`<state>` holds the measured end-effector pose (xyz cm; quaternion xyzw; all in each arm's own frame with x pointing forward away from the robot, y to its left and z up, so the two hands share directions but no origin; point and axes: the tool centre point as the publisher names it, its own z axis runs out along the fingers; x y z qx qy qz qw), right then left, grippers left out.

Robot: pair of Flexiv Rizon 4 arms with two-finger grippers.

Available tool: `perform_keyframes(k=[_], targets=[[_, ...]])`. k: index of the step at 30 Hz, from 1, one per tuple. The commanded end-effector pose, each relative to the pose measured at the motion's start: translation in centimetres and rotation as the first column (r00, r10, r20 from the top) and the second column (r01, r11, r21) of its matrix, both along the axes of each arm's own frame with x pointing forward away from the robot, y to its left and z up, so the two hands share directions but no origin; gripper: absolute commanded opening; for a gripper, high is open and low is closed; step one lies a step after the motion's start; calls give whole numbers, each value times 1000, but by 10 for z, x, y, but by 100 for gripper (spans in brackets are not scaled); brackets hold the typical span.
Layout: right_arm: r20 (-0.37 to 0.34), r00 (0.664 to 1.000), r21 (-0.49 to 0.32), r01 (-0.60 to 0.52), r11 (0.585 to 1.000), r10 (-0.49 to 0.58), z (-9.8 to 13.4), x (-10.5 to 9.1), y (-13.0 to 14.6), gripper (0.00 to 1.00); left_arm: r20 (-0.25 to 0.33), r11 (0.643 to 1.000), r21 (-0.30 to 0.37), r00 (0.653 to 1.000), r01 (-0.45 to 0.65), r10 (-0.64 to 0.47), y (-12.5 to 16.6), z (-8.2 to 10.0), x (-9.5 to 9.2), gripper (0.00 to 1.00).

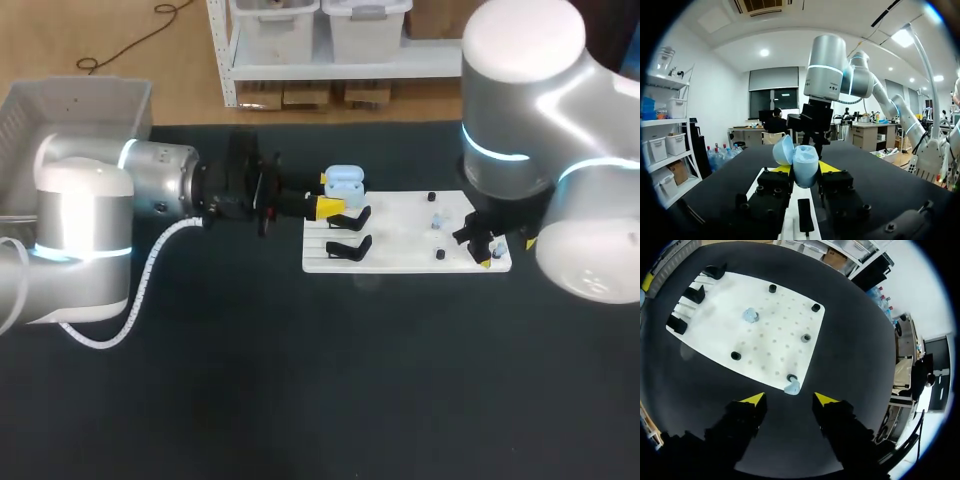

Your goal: Pick up each earbud case from the left stands, insert the matching earbuds, close the lid, and place the case in the box.

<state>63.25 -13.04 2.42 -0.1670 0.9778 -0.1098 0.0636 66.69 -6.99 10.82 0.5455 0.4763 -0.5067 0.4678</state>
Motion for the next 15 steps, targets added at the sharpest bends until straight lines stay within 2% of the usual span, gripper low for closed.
perform_keyframes(k=[1,9,15], targets=[[6,1000,-5,8,1000,-8,-6,2,0,54,2,1000,-1,1000,-6,6,0,0,-2,0],[40,999,-7,21,1000,-21,-10,6,-4,41,2,1000,-1,1000,-6,6,0,0,-2,0],[48,999,-10,23,1000,-22,-13,8,-6,38,2,1000,-1,1000,-6,6,0,0,-2,0]])
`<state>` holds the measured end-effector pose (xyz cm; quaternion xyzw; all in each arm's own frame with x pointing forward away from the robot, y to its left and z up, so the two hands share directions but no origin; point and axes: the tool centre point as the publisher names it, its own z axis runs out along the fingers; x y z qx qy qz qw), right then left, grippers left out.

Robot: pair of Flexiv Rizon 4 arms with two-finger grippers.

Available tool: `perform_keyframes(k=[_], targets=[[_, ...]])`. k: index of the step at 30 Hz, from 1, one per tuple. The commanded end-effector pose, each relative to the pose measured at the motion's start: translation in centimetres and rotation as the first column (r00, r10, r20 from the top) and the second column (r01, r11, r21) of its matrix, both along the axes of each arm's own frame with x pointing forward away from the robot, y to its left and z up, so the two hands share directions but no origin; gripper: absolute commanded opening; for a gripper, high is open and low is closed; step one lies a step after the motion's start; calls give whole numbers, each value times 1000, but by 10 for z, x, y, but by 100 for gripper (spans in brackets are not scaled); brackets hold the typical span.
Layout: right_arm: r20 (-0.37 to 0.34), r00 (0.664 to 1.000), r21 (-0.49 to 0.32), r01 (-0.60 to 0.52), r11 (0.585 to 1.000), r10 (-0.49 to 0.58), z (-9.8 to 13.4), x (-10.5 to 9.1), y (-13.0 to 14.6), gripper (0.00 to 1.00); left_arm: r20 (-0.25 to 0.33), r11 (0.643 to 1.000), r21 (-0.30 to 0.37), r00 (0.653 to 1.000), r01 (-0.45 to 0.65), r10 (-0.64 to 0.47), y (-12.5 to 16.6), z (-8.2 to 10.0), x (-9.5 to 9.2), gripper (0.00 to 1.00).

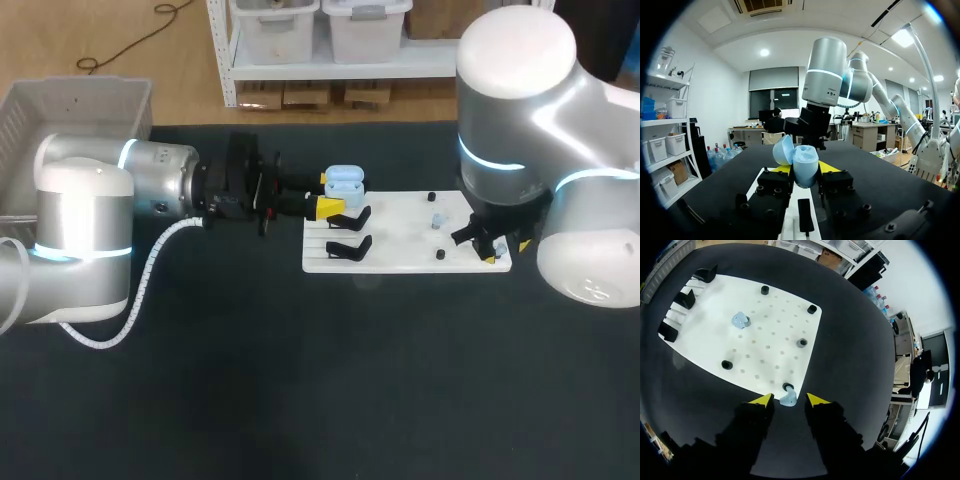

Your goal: Pick up each earbud case from the left stands, insert the matching earbuds, close the lid, and place the case in the box.

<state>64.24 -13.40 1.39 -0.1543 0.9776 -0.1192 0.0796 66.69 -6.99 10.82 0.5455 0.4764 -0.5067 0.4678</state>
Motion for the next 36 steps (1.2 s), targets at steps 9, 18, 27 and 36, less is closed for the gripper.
perform_keyframes(k=[9,18,27,36], targets=[[30,1000,4,1,1000,-1,-4,3,-4,33,2,1000,-1,1000,-6,6,0,0,-2,0],[33,999,3,-3,1000,3,-5,5,-2,29,2,1000,-1,1000,-6,6,0,0,-2,0],[30,1000,-2,-1,1000,1,-6,7,-4,7,2,1000,-1,1000,-6,6,0,0,-2,0],[37,999,-16,-2,1000,3,7,3,-2,0,2,1000,-1,1000,-6,6,0,0,-2,0]])
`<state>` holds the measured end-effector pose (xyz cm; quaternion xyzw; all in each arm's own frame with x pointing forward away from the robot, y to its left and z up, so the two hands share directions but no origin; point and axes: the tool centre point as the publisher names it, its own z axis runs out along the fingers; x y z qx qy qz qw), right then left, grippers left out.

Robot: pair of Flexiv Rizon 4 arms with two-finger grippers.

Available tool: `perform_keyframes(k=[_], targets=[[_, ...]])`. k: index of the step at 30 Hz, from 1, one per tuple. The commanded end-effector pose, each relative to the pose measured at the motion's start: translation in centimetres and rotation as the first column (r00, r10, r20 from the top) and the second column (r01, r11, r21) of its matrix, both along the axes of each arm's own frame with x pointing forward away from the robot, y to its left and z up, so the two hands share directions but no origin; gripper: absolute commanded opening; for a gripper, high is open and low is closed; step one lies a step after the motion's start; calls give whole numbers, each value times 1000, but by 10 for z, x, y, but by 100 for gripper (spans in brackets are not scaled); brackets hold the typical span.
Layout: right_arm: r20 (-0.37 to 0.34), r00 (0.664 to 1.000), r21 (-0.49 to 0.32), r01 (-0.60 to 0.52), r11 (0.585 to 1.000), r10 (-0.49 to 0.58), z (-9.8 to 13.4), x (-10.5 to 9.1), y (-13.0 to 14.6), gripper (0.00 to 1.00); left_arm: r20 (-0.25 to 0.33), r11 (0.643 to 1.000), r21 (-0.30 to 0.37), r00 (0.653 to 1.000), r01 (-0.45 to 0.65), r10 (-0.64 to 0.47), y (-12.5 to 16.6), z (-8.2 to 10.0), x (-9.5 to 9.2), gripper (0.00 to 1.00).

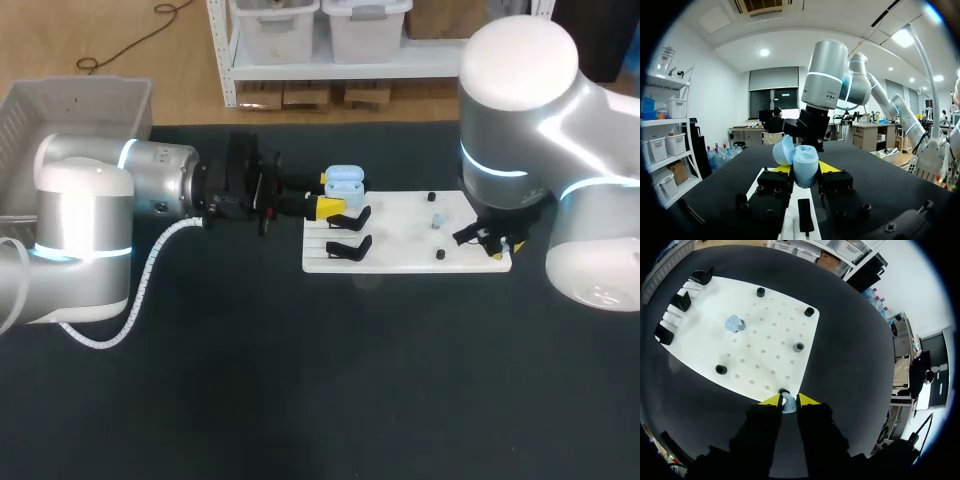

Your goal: Pick up each earbud case from the left stands, insert the matching earbuds, close the lid, and place the case in the box.

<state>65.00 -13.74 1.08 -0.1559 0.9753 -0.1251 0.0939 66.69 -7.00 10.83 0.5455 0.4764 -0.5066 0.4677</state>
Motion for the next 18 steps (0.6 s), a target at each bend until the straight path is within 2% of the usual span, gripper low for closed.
perform_keyframes(k=[1,5,9,14,18], targets=[[3,1000,-17,7,1000,-7,15,-7,2,0,2,1000,-1,1000,-6,6,0,0,-2,0],[-11,999,-34,32,999,-32,41,-15,7,0,2,1000,-1,1000,-6,6,0,0,-2,0],[-57,988,-7,140,990,-140,71,-20,11,0,2,1000,-1,1000,-6,6,0,0,-2,0],[-68,968,58,247,967,-243,108,-24,32,0,2,1000,-1,1000,-6,6,0,0,-2,0],[-74,959,59,277,959,-272,127,-26,52,0,2,1000,-1,1000,-6,6,0,0,-2,0]])
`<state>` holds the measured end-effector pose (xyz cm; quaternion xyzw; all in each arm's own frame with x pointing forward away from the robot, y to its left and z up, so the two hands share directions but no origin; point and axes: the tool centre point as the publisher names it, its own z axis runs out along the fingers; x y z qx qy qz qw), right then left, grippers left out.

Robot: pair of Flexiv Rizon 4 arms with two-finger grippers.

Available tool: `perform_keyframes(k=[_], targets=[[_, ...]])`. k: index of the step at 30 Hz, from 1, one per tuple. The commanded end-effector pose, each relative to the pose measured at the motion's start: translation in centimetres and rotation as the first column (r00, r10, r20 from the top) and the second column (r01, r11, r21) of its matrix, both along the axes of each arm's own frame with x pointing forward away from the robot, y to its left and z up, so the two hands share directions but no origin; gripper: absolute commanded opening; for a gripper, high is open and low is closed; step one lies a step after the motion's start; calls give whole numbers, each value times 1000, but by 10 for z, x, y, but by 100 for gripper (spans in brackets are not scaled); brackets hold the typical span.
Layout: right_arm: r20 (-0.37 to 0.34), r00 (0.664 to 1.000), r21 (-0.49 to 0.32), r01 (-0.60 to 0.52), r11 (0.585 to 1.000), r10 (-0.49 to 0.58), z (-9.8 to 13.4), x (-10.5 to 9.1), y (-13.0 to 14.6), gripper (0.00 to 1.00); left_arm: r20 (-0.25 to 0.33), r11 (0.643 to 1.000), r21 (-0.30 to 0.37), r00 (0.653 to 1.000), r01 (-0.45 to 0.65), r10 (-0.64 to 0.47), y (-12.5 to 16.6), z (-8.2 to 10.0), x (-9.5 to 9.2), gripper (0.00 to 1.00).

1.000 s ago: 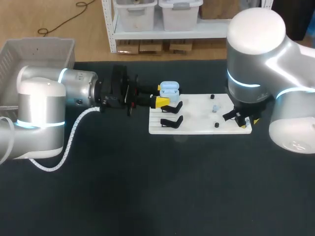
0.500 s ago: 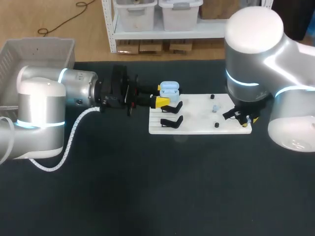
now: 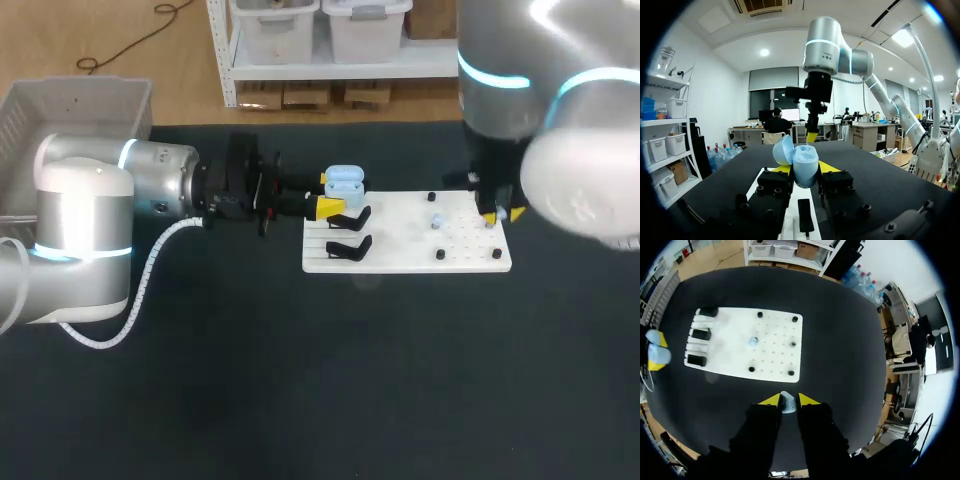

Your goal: Pick up each earbud case from the left stands, insert the matching earbuds, close the lid, and place the case in the box.

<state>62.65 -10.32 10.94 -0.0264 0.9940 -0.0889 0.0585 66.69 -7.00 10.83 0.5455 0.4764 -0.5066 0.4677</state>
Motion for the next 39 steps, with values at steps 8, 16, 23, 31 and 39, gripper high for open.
perform_keyframes(k=[8,16,23,31,39], targets=[[-28,998,-21,59,998,-59,47,0,51,0,2,1000,-1,1000,-6,6,0,0,-2,0],[22,999,-18,-24,1000,25,57,1,75,0,2,1000,-1,1000,-6,6,0,0,-2,0],[22,999,-18,-24,1000,25,57,1,75,0,2,1000,-1,1000,-6,6,0,0,-2,0],[57,998,0,27,1000,-27,68,5,106,0,2,1000,-1,1000,-6,6,0,0,-2,0],[21,972,-12,233,972,-233,72,11,125,0,25,1000,-3,1000,-4,4,0,-2,-6,0]])
